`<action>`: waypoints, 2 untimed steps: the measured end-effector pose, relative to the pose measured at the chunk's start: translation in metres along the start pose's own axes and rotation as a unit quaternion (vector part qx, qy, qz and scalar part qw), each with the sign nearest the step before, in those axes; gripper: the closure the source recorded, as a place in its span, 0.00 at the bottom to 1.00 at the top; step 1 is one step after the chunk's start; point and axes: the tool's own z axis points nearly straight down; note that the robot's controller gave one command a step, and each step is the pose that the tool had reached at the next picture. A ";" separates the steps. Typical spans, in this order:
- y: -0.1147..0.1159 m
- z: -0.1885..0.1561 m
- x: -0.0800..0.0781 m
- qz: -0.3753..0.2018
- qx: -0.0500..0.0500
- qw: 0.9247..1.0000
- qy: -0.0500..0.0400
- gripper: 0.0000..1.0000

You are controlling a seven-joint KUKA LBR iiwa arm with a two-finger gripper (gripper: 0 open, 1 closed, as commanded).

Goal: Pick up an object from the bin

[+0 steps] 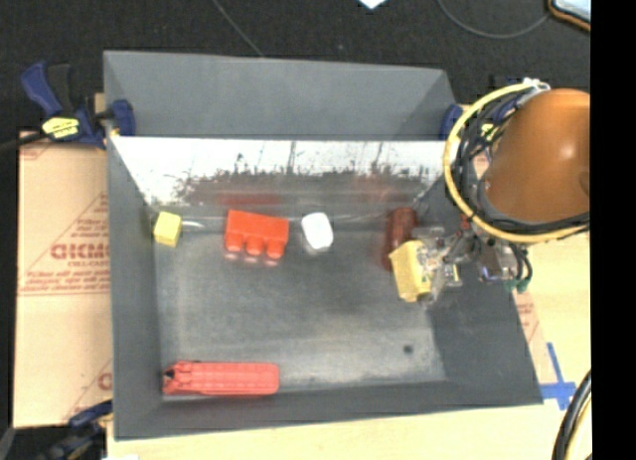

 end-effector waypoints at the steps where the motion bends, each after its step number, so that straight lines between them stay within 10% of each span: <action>1: 0.023 0.009 0.005 -0.039 -0.001 0.999 0.001 1.00; 2: 0.014 0.022 -0.045 0.104 0.001 0.995 -0.007 1.00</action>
Offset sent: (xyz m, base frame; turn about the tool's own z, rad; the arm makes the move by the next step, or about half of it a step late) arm 0.0435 0.0165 -0.0211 0.2088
